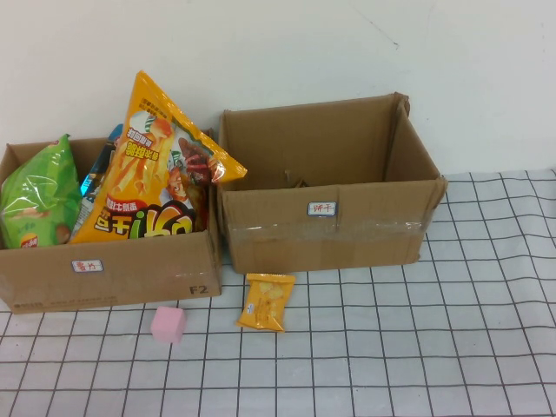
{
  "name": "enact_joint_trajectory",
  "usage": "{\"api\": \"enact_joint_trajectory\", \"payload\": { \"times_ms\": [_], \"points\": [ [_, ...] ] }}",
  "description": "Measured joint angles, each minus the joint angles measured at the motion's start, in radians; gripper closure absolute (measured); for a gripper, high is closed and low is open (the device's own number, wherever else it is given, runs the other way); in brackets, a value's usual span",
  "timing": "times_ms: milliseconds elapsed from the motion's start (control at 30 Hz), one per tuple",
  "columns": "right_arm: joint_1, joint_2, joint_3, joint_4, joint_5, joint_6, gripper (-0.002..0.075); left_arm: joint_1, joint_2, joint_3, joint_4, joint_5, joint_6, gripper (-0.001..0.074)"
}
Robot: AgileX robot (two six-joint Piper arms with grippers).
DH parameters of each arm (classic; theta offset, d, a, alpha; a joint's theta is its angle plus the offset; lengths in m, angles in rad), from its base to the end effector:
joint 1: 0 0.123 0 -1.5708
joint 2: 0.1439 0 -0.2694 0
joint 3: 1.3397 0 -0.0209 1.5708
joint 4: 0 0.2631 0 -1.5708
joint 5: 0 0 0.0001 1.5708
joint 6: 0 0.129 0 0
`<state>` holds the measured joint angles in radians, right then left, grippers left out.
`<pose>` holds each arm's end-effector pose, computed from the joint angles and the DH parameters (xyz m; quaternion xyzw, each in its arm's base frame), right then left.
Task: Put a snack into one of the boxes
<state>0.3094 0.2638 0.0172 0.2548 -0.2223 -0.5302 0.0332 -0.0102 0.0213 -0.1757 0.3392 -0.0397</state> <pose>0.1390 0.0369 0.2023 -0.1845 0.6747 -0.0094 0.7146 0.1184 -0.0036 0.1668 -0.0767 0.7884 -0.0755 0.6057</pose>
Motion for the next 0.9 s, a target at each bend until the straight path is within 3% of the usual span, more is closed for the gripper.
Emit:
{"api": "enact_joint_trajectory", "payload": {
  "times_ms": [100, 333, 500, 900],
  "points": [
    [-0.101, -0.039, 0.002, -0.142, 0.122, 0.194, 0.0727, 0.0, 0.0, 0.0, 0.0, 0.0, 0.0, 0.0736],
    [-0.243, -0.231, 0.01, -0.305, 0.448, 0.424, 0.0727, 0.0, 0.0, 0.0, 0.0, 0.0, 0.0, 0.0736],
    [-0.262, -0.272, 0.01, -0.464, 0.541, 0.584, 0.0727, 0.0, 0.0, 0.0, 0.0, 0.0, 0.0, 0.0736],
    [-0.262, -0.272, 0.01, -0.467, 0.57, 0.604, 0.0727, 0.0, 0.0, 0.0, 0.0, 0.0, 0.0, 0.0736]
  ]
}}
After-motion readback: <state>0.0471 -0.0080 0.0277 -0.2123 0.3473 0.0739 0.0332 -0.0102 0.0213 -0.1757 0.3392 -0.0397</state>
